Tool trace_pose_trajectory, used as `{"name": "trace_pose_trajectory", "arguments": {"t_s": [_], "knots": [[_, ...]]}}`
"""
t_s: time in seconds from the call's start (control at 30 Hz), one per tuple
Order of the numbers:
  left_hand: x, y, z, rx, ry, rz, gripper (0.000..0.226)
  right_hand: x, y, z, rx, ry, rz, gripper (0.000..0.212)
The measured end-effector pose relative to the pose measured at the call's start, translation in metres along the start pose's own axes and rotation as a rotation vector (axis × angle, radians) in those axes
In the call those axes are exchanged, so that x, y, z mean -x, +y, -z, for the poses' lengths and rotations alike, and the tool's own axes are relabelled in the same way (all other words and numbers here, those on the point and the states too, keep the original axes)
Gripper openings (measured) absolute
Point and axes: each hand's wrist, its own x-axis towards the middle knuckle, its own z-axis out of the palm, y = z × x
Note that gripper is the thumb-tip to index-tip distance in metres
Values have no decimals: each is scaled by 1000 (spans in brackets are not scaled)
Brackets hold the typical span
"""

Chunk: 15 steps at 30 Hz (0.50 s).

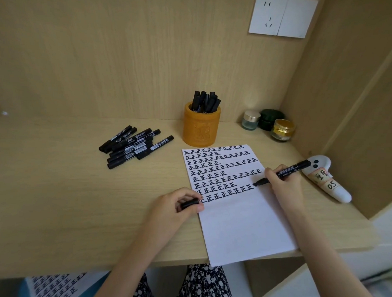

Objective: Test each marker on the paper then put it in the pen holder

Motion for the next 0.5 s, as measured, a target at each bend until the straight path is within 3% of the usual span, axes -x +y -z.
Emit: {"name": "trace_pose_trajectory", "arguments": {"t_s": [0.5], "knots": [[0, 0, 0, 17, 2, 7, 17, 0, 0, 2, 45, 2, 1, 30]]}}
